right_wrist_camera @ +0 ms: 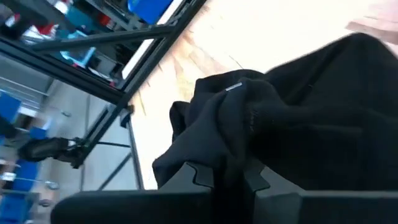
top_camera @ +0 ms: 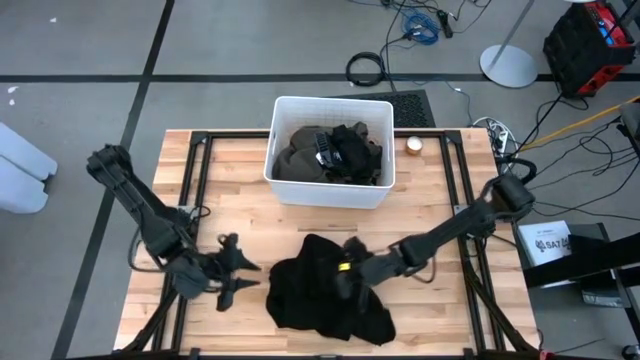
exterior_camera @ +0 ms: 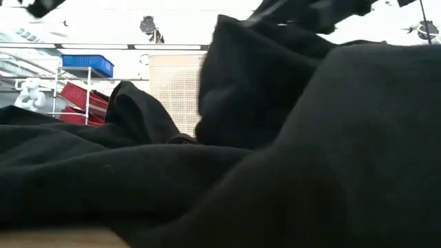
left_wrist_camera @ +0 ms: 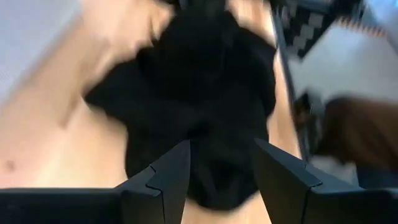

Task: Sort clothes
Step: Put the black shirt into the white laundry bin

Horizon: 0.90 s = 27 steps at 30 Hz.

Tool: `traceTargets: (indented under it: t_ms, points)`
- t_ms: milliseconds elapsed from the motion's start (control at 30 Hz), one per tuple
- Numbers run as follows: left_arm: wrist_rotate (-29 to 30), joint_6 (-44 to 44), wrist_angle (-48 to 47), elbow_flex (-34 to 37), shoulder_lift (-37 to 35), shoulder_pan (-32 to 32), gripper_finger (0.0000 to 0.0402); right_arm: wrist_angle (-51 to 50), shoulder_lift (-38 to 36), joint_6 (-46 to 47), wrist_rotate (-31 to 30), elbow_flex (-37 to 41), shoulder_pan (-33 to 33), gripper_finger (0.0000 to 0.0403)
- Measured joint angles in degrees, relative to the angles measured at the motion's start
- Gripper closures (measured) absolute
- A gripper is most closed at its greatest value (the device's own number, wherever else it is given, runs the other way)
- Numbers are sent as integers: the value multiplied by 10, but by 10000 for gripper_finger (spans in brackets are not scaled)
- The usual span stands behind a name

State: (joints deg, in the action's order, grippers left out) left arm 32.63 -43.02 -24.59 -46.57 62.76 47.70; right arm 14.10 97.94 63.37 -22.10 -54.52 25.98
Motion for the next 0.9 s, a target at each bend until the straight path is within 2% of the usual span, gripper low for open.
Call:
traceTargets:
  t_ms: [167, 333, 467, 633, 767, 900]
  points:
    - [-68, -17, 0, 20, 63, -16, 223, -68, 75, -28, 0, -108, -13, 387]
    - [-134, -17, 6, 18, 120, -61, 223, -141, 137, -48, 0, -192, -20, 384]
    - [-240, -14, 34, 18, 177, -97, 224, -142, 185, -60, 9, -222, -23, 383]
    - [-323, 49, 123, 18, 248, -127, 224, -94, 235, -101, 85, -229, -27, 378]
    - [-385, 96, 211, 18, 295, -143, 225, -31, 261, -131, 107, -229, -27, 347]
    - [-421, 114, 252, 18, 325, -157, 241, -4, 269, -157, 123, -229, -28, 288]
